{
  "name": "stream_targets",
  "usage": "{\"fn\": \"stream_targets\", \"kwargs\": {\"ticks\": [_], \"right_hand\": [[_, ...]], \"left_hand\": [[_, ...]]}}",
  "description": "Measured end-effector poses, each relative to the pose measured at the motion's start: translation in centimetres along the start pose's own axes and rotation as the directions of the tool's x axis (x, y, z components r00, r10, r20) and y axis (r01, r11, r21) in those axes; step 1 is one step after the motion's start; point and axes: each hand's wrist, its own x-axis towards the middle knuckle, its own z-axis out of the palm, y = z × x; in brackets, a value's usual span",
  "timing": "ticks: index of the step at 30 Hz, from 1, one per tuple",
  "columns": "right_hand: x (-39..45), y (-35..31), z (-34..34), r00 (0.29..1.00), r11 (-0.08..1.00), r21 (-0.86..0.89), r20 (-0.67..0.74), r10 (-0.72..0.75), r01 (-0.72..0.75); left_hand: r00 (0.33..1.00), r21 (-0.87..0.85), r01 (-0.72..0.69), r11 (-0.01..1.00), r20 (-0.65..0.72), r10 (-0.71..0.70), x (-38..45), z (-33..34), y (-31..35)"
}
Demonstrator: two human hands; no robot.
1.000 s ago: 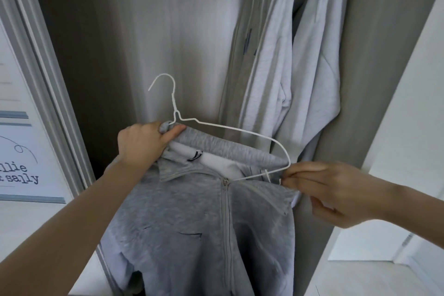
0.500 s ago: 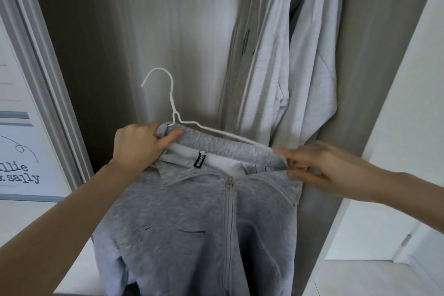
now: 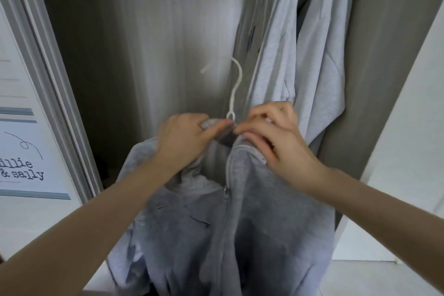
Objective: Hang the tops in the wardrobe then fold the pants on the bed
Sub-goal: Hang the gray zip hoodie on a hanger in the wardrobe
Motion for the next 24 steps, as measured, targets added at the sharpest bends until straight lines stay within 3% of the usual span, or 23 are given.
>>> {"fn": "stream_targets", "kwargs": {"ticks": [2, 5, 6, 11, 14, 17, 20, 24], "right_hand": [[-0.4, 0.9, 0.2, 0.978, 0.968, -0.163, -0.115, 0.173, -0.191], [-0.8, 2.9, -0.2, 0.845, 0.834, -0.148, -0.016, 0.535, -0.531], [-0.8, 3.3, -0.3, 0.819, 0.814, -0.137, 0.031, 0.573, -0.564], [0.8, 1.6, -0.1, 0.952, 0.960, -0.124, 0.144, 0.269, -0.252], [1.2, 1.8, -0.7, 0.919, 0.903, 0.172, 0.113, 0.379, -0.393], [1.3, 3.1, -2.2, 0.901, 0.841, 0.337, 0.066, 0.428, -0.424], [1.6, 4.1, -2.9, 0.908, 0.825, 0.378, 0.183, 0.378, -0.420], [1.1, 5.7, -3.4, 0.891, 0.765, 0.460, 0.274, 0.361, -0.451]], "left_hand": [[0.989, -0.260, 0.116, 0.959, -0.057, -0.135, 0.8, -1.2, -0.4], [0.972, -0.394, 0.166, 0.904, -0.089, -0.217, 1.7, -2.8, -1.6], [0.973, -0.389, 0.164, 0.906, -0.086, -0.213, 1.8, -3.0, -1.6], [0.998, -0.176, 0.068, 0.982, 0.022, -0.065, 1.6, -1.8, -0.4], [0.988, -0.134, 0.055, 0.990, 0.150, -0.035, 2.6, -2.8, -1.8], [0.975, -0.280, 0.131, 0.951, 0.209, -0.073, 3.8, -4.7, -4.3], [0.984, -0.390, 0.170, 0.905, 0.124, -0.132, 4.1, -5.0, -4.9], [0.987, -0.315, 0.152, 0.937, -0.008, -0.163, 4.3, -5.3, -6.3]]}}
